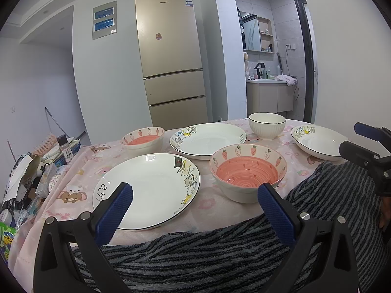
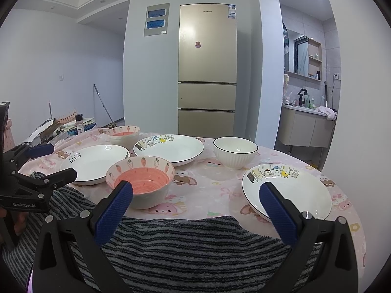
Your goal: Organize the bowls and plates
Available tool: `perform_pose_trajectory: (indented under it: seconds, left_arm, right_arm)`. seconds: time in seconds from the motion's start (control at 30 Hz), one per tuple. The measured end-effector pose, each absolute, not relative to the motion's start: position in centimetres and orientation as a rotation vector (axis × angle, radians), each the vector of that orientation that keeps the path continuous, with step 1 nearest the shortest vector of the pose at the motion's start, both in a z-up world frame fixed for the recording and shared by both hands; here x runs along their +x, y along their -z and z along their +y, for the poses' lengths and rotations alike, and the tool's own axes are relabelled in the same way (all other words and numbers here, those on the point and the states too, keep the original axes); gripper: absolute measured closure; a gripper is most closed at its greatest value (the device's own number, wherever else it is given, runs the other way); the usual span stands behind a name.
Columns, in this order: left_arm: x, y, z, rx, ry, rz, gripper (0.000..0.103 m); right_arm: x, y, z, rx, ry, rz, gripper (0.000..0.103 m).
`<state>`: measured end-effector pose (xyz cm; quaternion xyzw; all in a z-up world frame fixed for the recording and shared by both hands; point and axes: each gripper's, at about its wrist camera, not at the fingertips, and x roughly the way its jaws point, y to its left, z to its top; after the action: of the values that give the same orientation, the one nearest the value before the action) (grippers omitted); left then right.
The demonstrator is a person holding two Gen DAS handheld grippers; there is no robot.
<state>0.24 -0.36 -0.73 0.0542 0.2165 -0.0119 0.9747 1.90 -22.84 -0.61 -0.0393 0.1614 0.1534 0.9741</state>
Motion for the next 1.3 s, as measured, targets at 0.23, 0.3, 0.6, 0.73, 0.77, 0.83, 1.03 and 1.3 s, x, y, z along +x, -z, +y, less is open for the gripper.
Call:
perform_pose_trajectory:
  seconds: [0.23,0.3,0.6,0.73,0.77,0.83,1.03,1.3]
  left_arm:
    - [0.3,0.7,-0.4,0.104,0.024,0.443,0.0]
    - [0.3,0.6,-0.3,0.099,0.027,0.451,0.0]
    - [1.4,-2.5,4.6,-0.023,0.092,0.519,0.0]
    - [3.1,-5.3,7.2,-0.09,0.1,0.511,0.0]
    - [3.4,-6.0,7.7,-0.093,0.099,0.505,0.0]
    - [4.5,-7.4,8.6,-0.09,0.091,0.486,0.0]
    - [8.0,-10.6,11.6,-0.143,0.07,0.47,0.0]
    - [11.1,-14.6,13.9,-0.111,0.038,0.432,0.0]
  right_arm:
    - [1.9,0.6,-22.9,-0.078,-0.309,0.33,0.0]
    - [2.0,0.5,-22.9,-0.076,-0.31,0.332,0.0]
    - [4.2,-3.3,-21.1,-0.087,-0.478,0.365,0.006]
    - [6.9,-6.1,-18.3,-0.115,-0.586,0.356,0.009]
    - [7.5,-6.5,-17.4,-0.127,-0.595,0.352,0.009]
    - [9.2,-7.6,-15.5,-0.16,-0.607,0.342,0.009]
    - [14.2,-10.5,-11.1,-0.175,-0.653,0.342,0.009]
    - [18.7,-13.9,-7.1,-0.174,-0.709,0.278,0.002]
